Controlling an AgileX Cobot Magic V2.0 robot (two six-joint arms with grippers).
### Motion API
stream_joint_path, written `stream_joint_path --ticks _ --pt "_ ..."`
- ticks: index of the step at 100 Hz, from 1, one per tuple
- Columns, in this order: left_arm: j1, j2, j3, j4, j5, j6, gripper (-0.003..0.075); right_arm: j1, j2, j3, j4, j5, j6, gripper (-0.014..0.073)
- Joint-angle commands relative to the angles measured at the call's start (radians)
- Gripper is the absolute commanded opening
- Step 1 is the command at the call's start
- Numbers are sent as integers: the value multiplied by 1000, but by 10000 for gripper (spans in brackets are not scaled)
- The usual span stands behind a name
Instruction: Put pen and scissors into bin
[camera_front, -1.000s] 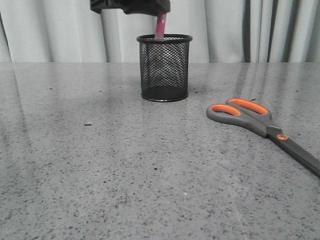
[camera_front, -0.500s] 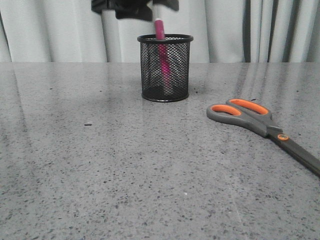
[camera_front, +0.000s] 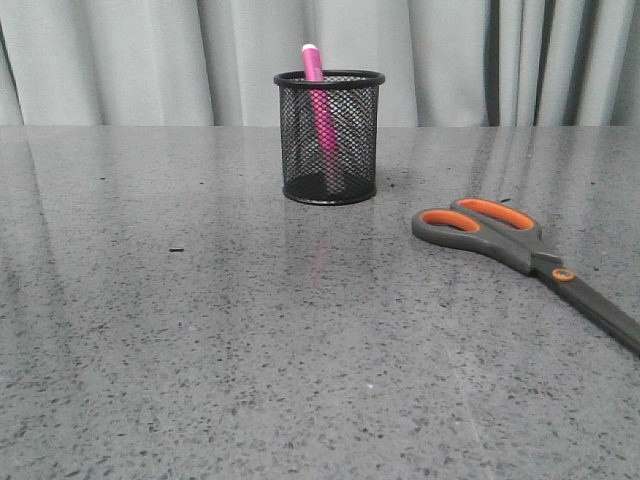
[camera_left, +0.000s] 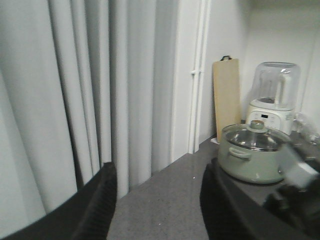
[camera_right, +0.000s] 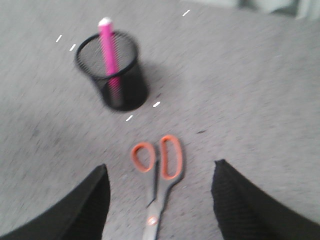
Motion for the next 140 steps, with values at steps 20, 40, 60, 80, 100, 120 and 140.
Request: stream_joint_path --ticks 20,40,60,80,100,120,140 --pt "-5 -291 214 19 -22 -3 336 214 283 -99 -179 118 156 405" --pt "-5 -439 347 6 -129 -6 336 212 361 -99 -186 124 219 407" --pt "-5 -490 379 3 -179 -6 336 212 402 -19 -163 103 228 407" --pt "-5 -490 379 -5 -179 -6 336 212 410 118 -159 -5 262 407" --pt "-5 -490 379 -12 -179 -6 336 212 421 139 -159 -69 262 407" --pt "-5 -490 379 -35 -177 -6 336 212 459 138 -159 -83 277 402" --pt "-5 -490 379 -67 -169 -6 336 212 495 138 -177 -68 280 203"
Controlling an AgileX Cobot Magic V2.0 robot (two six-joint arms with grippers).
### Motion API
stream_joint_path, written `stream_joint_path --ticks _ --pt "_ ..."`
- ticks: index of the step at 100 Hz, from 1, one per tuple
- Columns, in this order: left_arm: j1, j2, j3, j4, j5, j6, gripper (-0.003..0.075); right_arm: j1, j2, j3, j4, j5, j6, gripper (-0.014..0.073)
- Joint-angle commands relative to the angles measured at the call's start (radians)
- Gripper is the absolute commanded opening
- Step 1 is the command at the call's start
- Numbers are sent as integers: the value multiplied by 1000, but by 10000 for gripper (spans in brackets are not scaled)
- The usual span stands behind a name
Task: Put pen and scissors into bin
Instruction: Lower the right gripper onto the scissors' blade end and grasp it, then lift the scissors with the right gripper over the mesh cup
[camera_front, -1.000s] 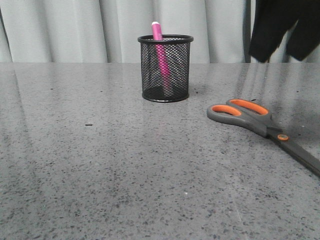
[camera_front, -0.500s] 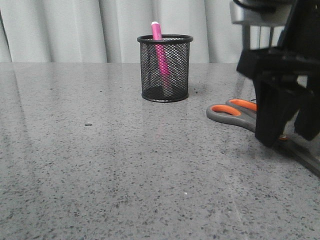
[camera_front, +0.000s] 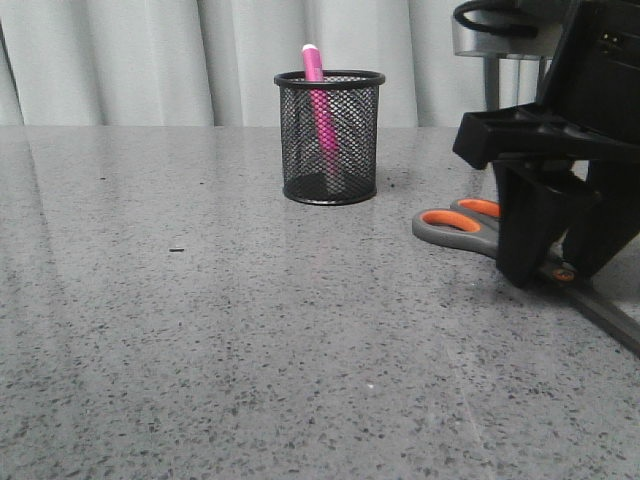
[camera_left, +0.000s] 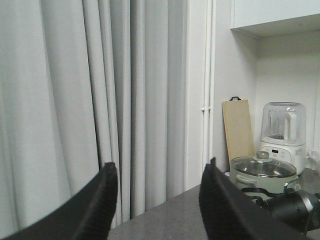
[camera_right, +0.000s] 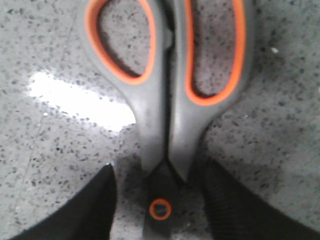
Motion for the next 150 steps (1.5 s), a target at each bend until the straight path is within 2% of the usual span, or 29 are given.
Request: stream_joint_path --ticks 1,10,12,21,31,47,56,65,73,92,102,112,150 --pt "-5 3 -24 -47 -31 -6 336 1 11 -9 8 -20 5 173" --pt "-5 3 -24 -49 -10 -6 336 1 11 -9 5 -20 5 -52" --pt "-5 3 -24 -49 -3 -6 336 1 11 -9 3 -20 7 -74" --pt "-5 3 -24 -53 14 -6 336 1 8 -11 -20 -15 11 -63" --pt "-5 -7 -24 -53 20 -6 336 1 -41 -41 -70 -13 83 -63" --pt "-5 -25 -24 -53 20 -6 336 4 -193 -200 -61 -62 82 -63" --pt "-5 -25 -24 -53 18 -6 335 17 -245 -295 -52 -194 82 -65" --pt "-5 -21 -24 -53 13 -6 336 34 -259 -321 -52 -411 71 -65" --pt "-5 -21 -24 -53 9 -6 335 41 -255 -288 -54 -611 52 -65" --pt "-5 -21 -24 -53 17 -6 335 42 -195 -120 -59 -1187 52 -73" --pt "-5 -21 -24 -53 32 -6 335 42 -113 -73 -143 -1388 52 -73" --pt "-5 -21 -15 -53 37 -6 335 43 -33 -73 -181 -1446 52 -73" --pt "-5 -21 65 -67 41 -6 335 32 168 -75 -174 -1493 52 -73"
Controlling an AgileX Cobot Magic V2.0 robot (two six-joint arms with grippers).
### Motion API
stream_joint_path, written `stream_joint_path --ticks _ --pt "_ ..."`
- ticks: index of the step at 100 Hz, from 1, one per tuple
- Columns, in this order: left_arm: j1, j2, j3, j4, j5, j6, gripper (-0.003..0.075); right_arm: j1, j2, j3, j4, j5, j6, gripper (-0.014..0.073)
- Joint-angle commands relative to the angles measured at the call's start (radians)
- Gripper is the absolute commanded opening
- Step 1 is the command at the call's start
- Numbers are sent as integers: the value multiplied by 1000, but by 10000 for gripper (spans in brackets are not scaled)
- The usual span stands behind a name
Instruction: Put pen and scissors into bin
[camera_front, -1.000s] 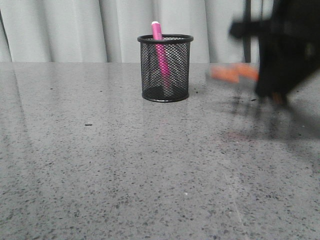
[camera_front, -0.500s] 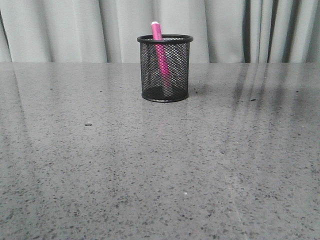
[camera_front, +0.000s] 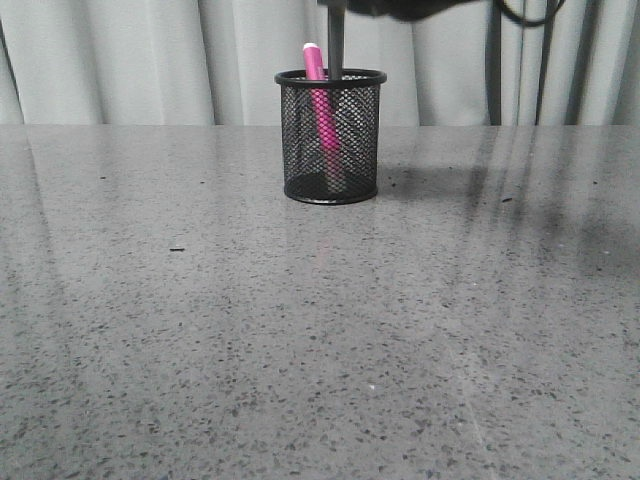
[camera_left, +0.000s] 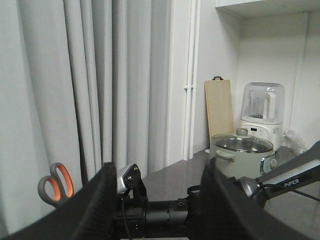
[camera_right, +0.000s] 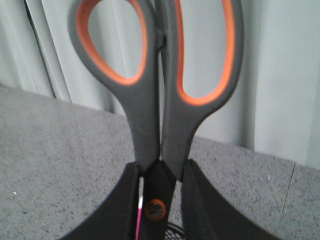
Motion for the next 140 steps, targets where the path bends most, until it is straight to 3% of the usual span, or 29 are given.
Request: stream_joint_path --ticks 1,39,48,65,78,85,95,104,112,125,140 --pt "-5 6 -8 -47 -28 -6 335 -3 -20 -30 -4 -111 -10 -73" --pt "-5 6 19 -64 -30 -6 335 -3 17 -30 15 -67 -10 -54" --pt "-5 6 19 -64 -30 -6 335 -3 17 -30 15 -62 -10 51" --pt "-5 6 20 -62 -30 -6 335 -1 12 -30 15 -66 -9 391" --pt "-5 6 54 -60 -46 -7 326 -1 -37 -28 15 -53 -9 505" --pt "-5 -1 85 -55 -78 -32 275 -1 -94 -28 15 -41 -9 498" --pt "-5 -22 142 -42 -145 -35 128 -1 -229 -28 13 44 -9 425" --pt "-5 -59 195 -28 -198 -35 -22 -1 -377 -28 -21 238 -9 189" --pt "-5 -92 249 -14 -219 -35 -20 -1 -507 -13 -106 414 -9 -75" --pt "-5 -124 330 21 -223 -35 -20 -1 -746 112 -191 525 -9 -68" --pt "-5 -134 415 26 -223 -35 -20 -1 -1063 317 -199 614 -9 -68"
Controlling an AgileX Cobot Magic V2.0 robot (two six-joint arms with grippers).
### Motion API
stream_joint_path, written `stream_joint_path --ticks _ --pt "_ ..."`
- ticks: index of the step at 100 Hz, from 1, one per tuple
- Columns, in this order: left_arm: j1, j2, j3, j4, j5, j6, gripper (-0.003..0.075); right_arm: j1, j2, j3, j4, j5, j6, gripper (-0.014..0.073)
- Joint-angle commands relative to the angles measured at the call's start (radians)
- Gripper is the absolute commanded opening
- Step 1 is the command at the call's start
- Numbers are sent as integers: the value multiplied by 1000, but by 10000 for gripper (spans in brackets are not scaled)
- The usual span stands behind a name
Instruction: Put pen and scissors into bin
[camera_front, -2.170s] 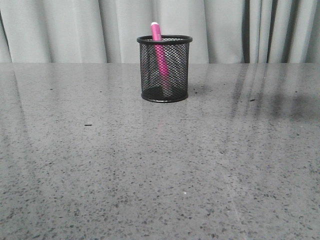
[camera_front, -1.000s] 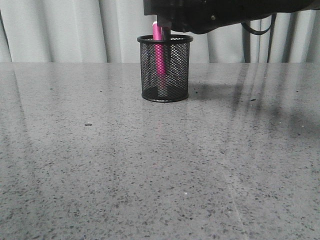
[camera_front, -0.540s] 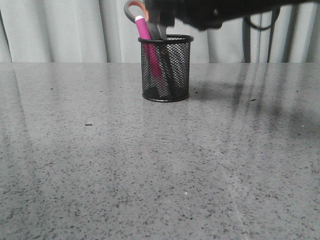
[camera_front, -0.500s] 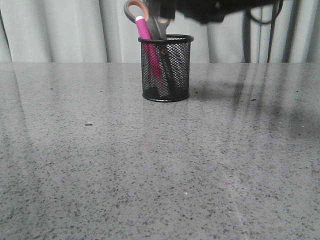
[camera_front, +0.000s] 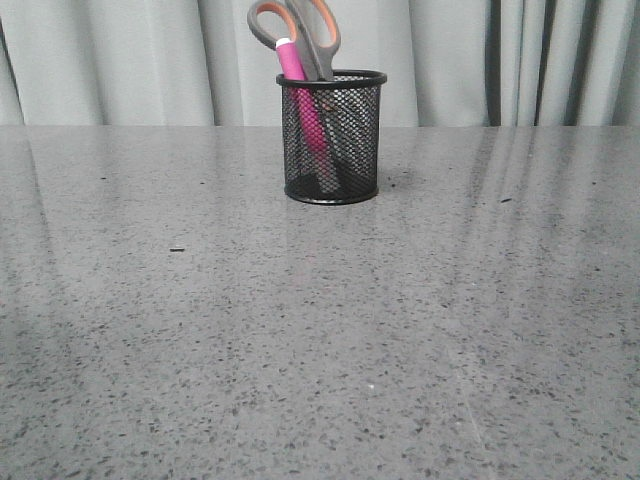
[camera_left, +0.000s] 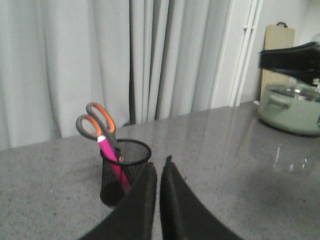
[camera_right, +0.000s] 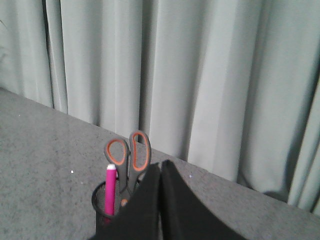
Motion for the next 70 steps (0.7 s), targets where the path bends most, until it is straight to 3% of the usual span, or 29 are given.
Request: stream_joint_path --ticks 1,25,50,70 --pt "-5 2 14 -11 -40 -9 -20 -2 -167 94 -23 20 -9 -68" --pt "-5 2 60 -31 -28 -9 -20 -2 -511 305 -25 308 -9 -73" --pt "-5 2 65 -193 18 -9 -20 -2 -550 346 -21 308 -9 -73" --pt "-5 2 65 -196 49 -9 -20 -2 -550 346 -21 308 -9 -73"
